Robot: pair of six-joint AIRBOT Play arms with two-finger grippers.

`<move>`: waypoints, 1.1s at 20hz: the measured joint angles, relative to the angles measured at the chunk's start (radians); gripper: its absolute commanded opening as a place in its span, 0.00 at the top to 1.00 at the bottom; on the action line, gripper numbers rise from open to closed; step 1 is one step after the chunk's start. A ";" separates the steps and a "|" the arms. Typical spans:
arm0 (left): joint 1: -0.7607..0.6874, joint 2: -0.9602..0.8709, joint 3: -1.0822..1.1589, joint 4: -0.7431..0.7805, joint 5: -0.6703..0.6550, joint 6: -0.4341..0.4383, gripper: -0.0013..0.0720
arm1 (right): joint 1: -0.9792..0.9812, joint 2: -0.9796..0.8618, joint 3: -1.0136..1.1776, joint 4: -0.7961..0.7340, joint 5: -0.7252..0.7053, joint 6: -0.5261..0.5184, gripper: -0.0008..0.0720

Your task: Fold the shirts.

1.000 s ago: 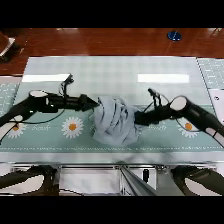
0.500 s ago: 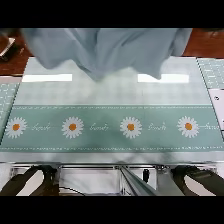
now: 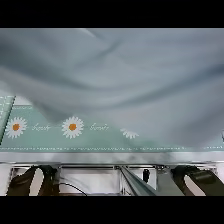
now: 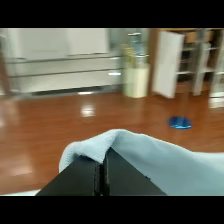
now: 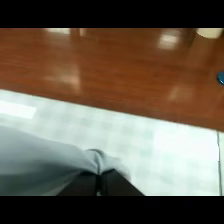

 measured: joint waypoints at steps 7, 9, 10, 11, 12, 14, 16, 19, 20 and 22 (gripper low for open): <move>-0.086 0.074 -0.354 0.114 -0.166 -0.072 0.96 | 0.000 0.055 -0.417 -0.080 0.002 0.058 0.96; -0.094 0.059 -0.521 0.114 -0.137 -0.084 0.96 | 0.000 0.018 -0.565 -0.104 -0.061 0.072 0.96; -0.100 0.039 -0.607 0.100 -0.093 -0.087 0.96 | 0.000 -0.019 -0.624 -0.111 -0.101 0.078 0.96; -0.108 0.013 -0.679 0.085 -0.050 -0.092 0.96 | 0.000 -0.067 -0.668 -0.115 -0.143 0.084 0.96; -0.119 -0.021 -0.748 0.066 -0.001 -0.093 0.96 | 0.000 -0.120 -0.694 -0.116 -0.189 0.085 0.96; -0.149 -0.109 -0.840 0.043 0.116 -0.095 0.96 | 0.000 -0.247 -0.711 -0.106 -0.282 0.088 0.96; -0.179 -0.211 -0.881 0.021 0.229 -0.097 0.96 | 0.000 -0.389 -0.682 -0.087 -0.356 0.091 0.96; -0.211 -0.363 -0.883 -0.017 0.349 -0.098 0.96 | -0.001 -0.603 -0.578 -0.049 -0.421 0.092 0.96; -0.217 -0.407 -0.875 -0.031 0.375 -0.099 0.96 | -0.005 -0.664 -0.538 -0.030 -0.434 0.096 0.93; -0.224 -0.481 -0.848 -0.052 0.399 -0.099 0.54 | -0.024 -0.766 -0.462 0.034 -0.440 0.111 0.45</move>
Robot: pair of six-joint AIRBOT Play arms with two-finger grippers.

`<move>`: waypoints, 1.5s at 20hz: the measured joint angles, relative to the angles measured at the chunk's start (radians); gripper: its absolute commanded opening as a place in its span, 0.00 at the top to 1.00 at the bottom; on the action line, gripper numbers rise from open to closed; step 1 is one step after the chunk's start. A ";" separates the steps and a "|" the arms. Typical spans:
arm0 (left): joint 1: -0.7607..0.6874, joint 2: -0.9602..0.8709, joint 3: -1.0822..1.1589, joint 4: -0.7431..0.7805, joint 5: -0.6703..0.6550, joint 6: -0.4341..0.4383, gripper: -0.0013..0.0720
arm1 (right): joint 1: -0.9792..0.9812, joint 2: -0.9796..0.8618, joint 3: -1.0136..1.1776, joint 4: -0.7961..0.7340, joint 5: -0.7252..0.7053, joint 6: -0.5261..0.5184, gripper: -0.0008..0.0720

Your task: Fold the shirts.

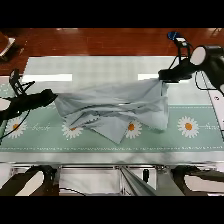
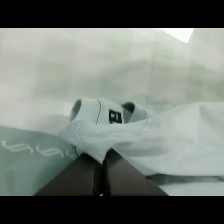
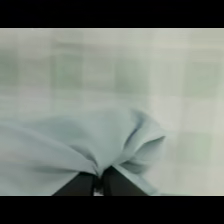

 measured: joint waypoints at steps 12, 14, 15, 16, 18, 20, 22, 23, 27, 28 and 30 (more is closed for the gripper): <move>0.343 -0.080 0.113 0.132 -0.384 0.008 0.29 | -0.449 0.187 -0.159 0.237 0.189 -0.167 0.43; 0.376 -0.079 0.011 0.102 -0.394 0.019 0.29 | -0.521 0.288 -0.370 0.287 0.130 -0.198 0.43; 0.382 -0.080 -0.034 0.072 -0.396 0.040 0.29 | -0.547 0.333 -0.470 0.330 0.108 -0.222 0.43; 0.384 -0.085 -0.068 0.043 -0.395 0.059 0.29 | -0.562 0.370 -0.554 0.368 0.090 -0.249 0.43; 0.381 -0.103 -0.113 -0.001 -0.385 0.093 0.29 | -0.576 0.439 -0.695 0.438 0.068 -0.302 0.43; 0.376 -0.124 -0.136 -0.053 -0.368 0.138 0.29 | -0.582 0.484 -0.778 0.475 0.056 -0.332 0.43; 0.363 -0.144 -0.148 -0.116 -0.351 0.189 0.29 | -0.584 0.509 -0.821 0.500 0.056 -0.348 0.43; 0.352 -0.154 -0.152 -0.144 -0.333 0.214 0.29 | -0.584 0.517 -0.835 0.510 0.054 -0.354 0.43; 0.284 -0.192 -0.156 -0.208 -0.266 0.272 0.29 | -0.586 0.531 -0.861 0.532 0.054 -0.358 0.43; 0.267 -0.202 -0.156 -0.219 -0.253 0.280 0.29 | -0.586 0.533 -0.864 0.536 0.054 -0.358 0.43; 0.236 -0.227 -0.148 -0.235 -0.235 0.288 0.40 | -0.586 0.534 -0.867 0.540 0.056 -0.353 0.43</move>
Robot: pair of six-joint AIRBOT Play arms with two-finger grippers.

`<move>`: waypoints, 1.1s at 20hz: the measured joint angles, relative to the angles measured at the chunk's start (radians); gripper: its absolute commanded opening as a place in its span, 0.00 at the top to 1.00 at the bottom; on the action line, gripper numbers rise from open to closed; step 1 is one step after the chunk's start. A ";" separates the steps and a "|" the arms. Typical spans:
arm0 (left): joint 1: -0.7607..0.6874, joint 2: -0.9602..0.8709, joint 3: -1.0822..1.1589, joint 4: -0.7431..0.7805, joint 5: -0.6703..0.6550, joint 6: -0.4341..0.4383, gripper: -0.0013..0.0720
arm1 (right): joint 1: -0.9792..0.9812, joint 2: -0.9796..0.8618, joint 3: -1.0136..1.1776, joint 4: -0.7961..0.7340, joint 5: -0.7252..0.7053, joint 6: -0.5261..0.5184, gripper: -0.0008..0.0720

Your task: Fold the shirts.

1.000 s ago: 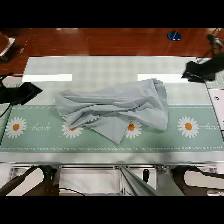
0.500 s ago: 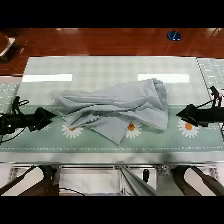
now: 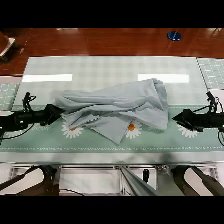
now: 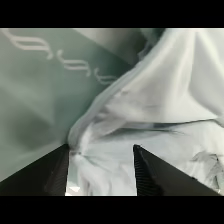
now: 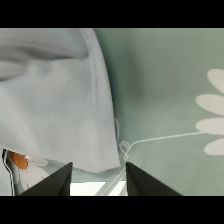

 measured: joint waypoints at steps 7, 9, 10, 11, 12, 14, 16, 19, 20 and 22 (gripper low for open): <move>-0.034 -0.045 0.061 0.010 0.013 0.016 0.96 | 0.000 -0.006 -0.003 -0.113 -0.008 0.085 0.43; -0.036 -0.046 0.075 0.007 -0.010 0.017 0.96 | 0.003 -0.022 -0.005 -0.143 0.002 0.108 0.43; -0.036 -0.047 0.080 0.006 -0.015 0.018 0.96 | 0.009 -0.034 -0.007 -0.151 0.008 0.117 0.43; -0.037 -0.048 0.082 0.005 -0.022 0.018 0.96 | 0.017 -0.049 -0.010 -0.153 0.014 0.120 0.43; -0.037 -0.047 0.085 0.004 -0.029 0.018 0.96 | 0.030 -0.067 -0.012 -0.151 0.017 0.122 0.43; -0.037 -0.047 0.088 0.004 -0.033 0.019 0.96 | 0.065 -0.106 -0.016 -0.131 0.013 0.122 0.43; -0.037 -0.047 0.090 0.004 -0.039 0.020 0.96 | 0.108 -0.149 -0.016 -0.098 -0.010 0.119 0.43; -0.037 -0.047 0.090 0.004 -0.045 0.020 0.96 | 0.167 -0.213 -0.016 -0.034 -0.044 0.116 0.43; -0.037 -0.047 0.090 0.004 -0.048 0.020 0.96 | 0.179 -0.230 -0.016 -0.002 -0.055 0.113 0.43; -0.037 -0.047 0.090 0.003 -0.050 0.020 0.96 | 0.196 -0.253 -0.015 0.056 -0.090 0.106 0.48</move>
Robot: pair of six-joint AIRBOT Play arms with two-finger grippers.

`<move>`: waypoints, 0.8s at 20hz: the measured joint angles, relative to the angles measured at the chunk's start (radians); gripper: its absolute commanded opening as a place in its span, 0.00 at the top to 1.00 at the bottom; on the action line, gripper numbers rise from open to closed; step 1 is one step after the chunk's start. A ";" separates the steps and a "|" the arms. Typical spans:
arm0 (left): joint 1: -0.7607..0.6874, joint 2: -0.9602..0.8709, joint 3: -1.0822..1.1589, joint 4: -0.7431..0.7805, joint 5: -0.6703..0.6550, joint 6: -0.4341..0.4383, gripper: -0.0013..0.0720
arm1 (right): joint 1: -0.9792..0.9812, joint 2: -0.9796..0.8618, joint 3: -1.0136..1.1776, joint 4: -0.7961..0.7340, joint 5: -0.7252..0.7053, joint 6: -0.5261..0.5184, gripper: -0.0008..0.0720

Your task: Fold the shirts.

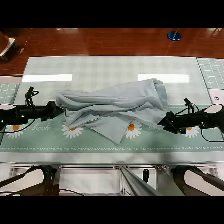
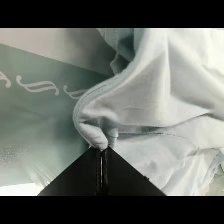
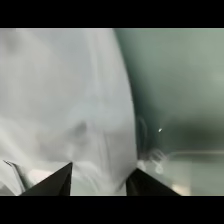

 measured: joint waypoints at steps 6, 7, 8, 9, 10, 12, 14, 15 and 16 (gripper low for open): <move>0.002 0.000 0.013 -0.009 -0.011 -0.001 0.96 | 0.016 -0.024 0.014 0.159 -0.062 -0.100 0.96; 0.003 0.002 0.031 -0.020 -0.026 -0.001 0.96 | 0.018 -0.024 0.040 0.192 -0.042 -0.127 0.96; 0.005 0.008 0.058 -0.040 -0.047 -0.002 0.96 | 0.018 -0.021 0.080 0.216 -0.023 -0.146 0.96; 0.006 0.020 0.099 -0.069 -0.070 -0.002 0.96 | 0.018 -0.013 0.138 0.231 0.003 -0.157 0.96; 0.008 0.037 0.146 -0.105 -0.091 -0.002 0.96 | 0.018 -0.001 0.210 0.238 0.024 -0.159 0.96; 0.010 0.089 0.268 -0.185 -0.115 -0.002 0.96 | 0.019 0.029 0.399 0.230 0.063 -0.141 0.96; 0.012 0.148 0.415 -0.252 -0.106 -0.002 0.96 | 0.019 0.057 0.632 0.178 0.098 -0.103 0.96; 0.015 0.178 0.497 -0.277 -0.083 -0.006 0.96 | 0.019 0.068 0.764 0.138 0.111 -0.073 0.96; 0.022 0.203 0.574 -0.293 -0.057 -0.024 0.96 | 0.019 0.075 0.900 0.093 0.130 -0.045 0.96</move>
